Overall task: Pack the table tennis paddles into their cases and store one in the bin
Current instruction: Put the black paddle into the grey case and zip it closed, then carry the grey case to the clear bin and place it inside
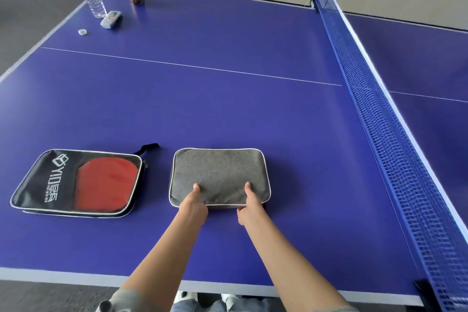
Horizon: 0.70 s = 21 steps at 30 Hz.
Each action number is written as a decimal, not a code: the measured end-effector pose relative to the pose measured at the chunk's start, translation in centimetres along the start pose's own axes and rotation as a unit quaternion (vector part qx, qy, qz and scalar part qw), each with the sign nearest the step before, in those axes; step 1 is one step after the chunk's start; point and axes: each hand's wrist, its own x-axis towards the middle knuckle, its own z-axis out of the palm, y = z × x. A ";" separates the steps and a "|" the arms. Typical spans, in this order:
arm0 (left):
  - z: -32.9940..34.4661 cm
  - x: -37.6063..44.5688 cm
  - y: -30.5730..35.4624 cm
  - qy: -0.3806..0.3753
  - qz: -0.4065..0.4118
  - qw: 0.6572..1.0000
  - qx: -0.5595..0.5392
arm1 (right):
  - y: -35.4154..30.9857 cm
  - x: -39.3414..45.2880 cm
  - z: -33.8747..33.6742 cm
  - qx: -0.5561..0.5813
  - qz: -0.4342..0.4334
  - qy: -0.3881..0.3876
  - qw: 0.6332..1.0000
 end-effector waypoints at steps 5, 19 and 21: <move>-0.5 0.2 -0.4 -0.009 -0.067 0.992 -0.110 | -0.2 -0.6 0.3 0.113 -0.024 -0.045 0.992; -2.9 -1.0 6.8 -0.106 0.099 0.978 -0.150 | 0.3 -4.9 6.0 0.152 -0.095 -0.181 0.967; -4.1 -0.6 9.1 -0.100 0.140 0.975 -0.141 | 1.7 -5.6 7.8 0.159 -0.102 -0.210 0.959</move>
